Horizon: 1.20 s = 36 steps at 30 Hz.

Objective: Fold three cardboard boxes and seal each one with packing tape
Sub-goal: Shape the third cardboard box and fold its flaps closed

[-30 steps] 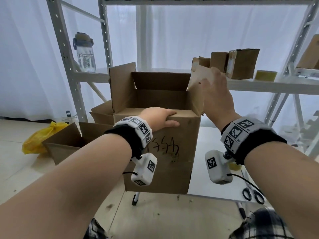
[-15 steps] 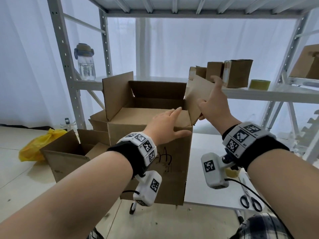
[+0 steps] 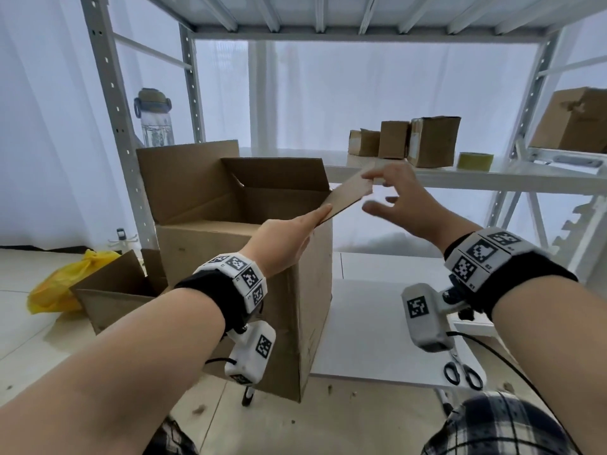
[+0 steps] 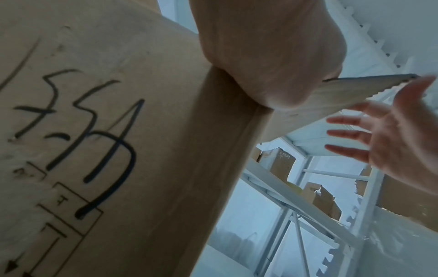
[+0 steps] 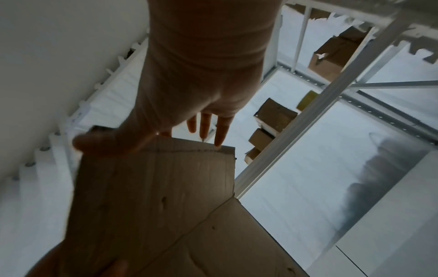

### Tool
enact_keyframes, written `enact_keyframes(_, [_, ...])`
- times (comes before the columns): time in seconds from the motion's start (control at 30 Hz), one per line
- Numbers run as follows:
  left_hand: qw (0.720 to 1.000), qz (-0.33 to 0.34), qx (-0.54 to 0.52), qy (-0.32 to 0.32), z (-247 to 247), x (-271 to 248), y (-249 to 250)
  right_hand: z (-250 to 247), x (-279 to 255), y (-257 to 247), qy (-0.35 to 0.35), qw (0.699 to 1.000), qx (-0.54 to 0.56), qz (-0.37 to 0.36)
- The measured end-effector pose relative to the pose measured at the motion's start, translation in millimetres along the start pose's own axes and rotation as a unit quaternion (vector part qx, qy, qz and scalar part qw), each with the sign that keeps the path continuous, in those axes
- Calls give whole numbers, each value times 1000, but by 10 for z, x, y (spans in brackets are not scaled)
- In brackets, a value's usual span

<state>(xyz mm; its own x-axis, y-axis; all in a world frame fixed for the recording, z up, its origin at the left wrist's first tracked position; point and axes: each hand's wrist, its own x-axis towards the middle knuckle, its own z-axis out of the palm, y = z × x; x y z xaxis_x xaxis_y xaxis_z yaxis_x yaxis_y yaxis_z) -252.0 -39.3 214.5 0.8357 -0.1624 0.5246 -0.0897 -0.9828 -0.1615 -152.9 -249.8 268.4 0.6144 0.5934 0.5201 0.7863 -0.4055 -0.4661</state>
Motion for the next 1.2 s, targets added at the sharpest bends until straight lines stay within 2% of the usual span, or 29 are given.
enact_keyframes(0.07, [999,37,-15,13,-43,20,-47,25,43,128,2,997,-71,-18])
enact_keyframes(0.17, [989,122,-56,67,-63,71,-165,51,112,274,125,980,-153,-24])
enact_keyframes(0.23, [977,170,-58,112,-48,87,-276,31,118,291,204,946,-250,-32])
enact_keyframes(0.27, [975,172,-61,124,-35,84,-339,19,125,276,229,925,-298,-56])
enact_keyframes(0.33, [980,134,-77,128,-9,53,-450,15,135,210,243,892,-362,-122])
enact_keyframes(0.4, [985,72,-95,122,-4,-19,-541,43,157,123,224,874,-398,-164])
enact_keyframes(0.47, [988,33,-94,115,0,-88,-623,93,201,67,195,867,-425,-173])
enact_keyframes(0.63, [990,4,-103,91,-290,-211,-747,195,294,-201,111,868,-440,-203])
enact_keyframes(0.73, [975,7,-142,169,-576,-234,-668,251,343,-409,85,861,-451,-219])
enact_keyframes(0.8, [973,42,-111,197,-766,-215,-546,262,379,-561,77,863,-454,-210])
enact_keyframes(0.83, [978,47,-70,189,-859,-194,-480,263,392,-626,73,864,-457,-199])
enact_keyframes(0.9, [992,12,41,121,-1017,-130,-347,264,381,-731,54,867,-465,-172])
enact_keyframes(1.0, [983,-61,172,23,-1092,-1,-238,322,324,-879,26,864,-468,-186])
enact_keyframes(1.03, [981,-76,178,-4,-1094,19,-228,354,310,-903,20,869,-452,-203])
enact_keyframes(1.1, [986,-95,131,-35,-1058,23,-253,348,294,-921,10,899,-388,-201])
enact_keyframes(1.17, [991,-95,94,-26,-1000,-31,-300,231,281,-813,-3,928,-346,-138])
enact_keyframes(1.2, [991,-93,93,-16,-964,-67,-331,148,259,-705,-12,931,-350,-102])
